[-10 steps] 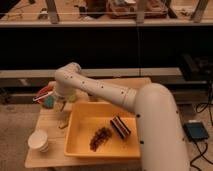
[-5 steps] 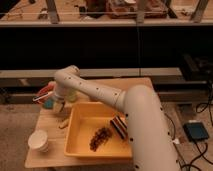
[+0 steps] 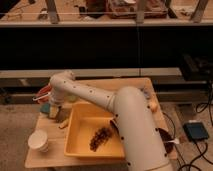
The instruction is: Wipe table surface with sponge
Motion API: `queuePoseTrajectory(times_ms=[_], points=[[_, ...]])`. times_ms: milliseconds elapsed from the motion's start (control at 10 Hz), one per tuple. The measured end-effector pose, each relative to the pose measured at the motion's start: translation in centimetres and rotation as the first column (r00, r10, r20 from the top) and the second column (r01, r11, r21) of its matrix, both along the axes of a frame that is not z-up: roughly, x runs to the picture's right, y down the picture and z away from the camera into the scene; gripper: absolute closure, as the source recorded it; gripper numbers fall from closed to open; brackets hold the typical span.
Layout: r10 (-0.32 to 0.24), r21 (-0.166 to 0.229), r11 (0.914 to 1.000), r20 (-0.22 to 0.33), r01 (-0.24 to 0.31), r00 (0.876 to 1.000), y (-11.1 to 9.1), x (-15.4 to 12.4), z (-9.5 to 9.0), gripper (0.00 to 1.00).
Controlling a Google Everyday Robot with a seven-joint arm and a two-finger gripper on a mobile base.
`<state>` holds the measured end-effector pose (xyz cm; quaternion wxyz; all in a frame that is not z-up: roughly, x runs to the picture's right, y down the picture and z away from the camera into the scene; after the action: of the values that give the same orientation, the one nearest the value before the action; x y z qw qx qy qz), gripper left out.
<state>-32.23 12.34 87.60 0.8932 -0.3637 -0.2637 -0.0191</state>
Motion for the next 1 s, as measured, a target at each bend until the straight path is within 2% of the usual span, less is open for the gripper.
queuePoseTrajectory(times_ms=[300,1000], points=[[-0.005,-0.015,0.9999,-0.021,0.005,1.0,0.7,0.2,0.5,0.77],[-0.018,-0.014,0.9997,-0.033,0.018,0.999,-0.3,1.1,-1.2,0.77]])
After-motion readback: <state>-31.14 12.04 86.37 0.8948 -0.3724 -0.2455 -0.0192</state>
